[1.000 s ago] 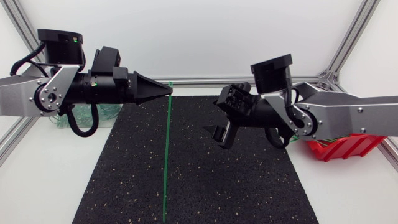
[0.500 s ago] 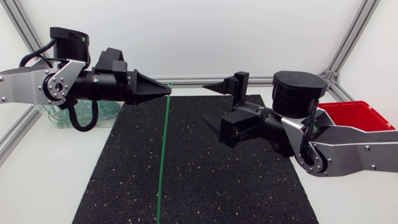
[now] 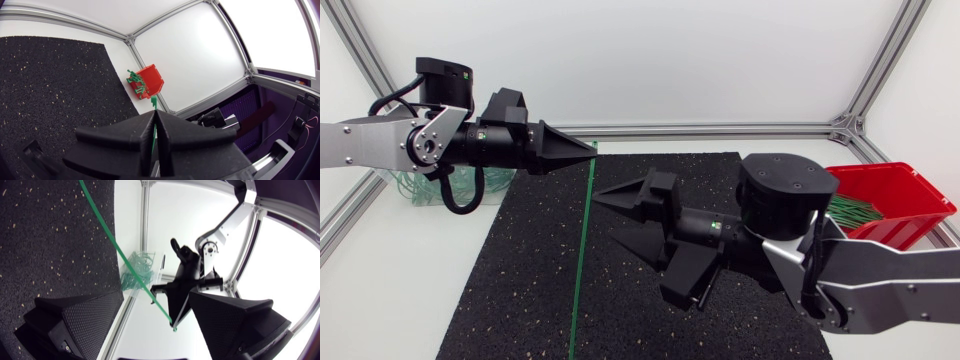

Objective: Take a green cable tie from the red box, thread the tail through the head to close it, then place it in the transparent bin on the left.

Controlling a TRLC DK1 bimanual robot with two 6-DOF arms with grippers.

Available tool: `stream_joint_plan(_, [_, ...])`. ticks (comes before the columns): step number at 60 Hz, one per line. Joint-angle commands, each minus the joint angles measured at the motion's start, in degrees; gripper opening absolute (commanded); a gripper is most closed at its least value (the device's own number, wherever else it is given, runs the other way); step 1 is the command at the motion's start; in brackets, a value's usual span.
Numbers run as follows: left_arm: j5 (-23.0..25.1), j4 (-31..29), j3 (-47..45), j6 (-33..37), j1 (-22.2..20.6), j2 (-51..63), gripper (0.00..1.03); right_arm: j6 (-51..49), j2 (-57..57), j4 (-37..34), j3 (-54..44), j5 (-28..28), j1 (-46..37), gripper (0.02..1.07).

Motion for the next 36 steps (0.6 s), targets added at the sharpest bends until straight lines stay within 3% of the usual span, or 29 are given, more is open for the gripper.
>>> stream_joint_plan(1, [0.9,0.6,0.8,-0.9,-0.2,0.8,0.04,-2.9,1.7,1.6,-1.6,-0.4,2.7,1.03])
stream_joint_plan(22, [1.0,1.1,1.0,-2.9,0.9,1.6,0.04,-4.4,6.4,1.7,-4.4,-0.2,9.2,1.03])
stream_joint_plan(36, [1.2,2.8,1.2,-4.9,1.1,2.0,0.04,-3.5,8.0,3.6,-6.3,0.9,13.0,0.87])
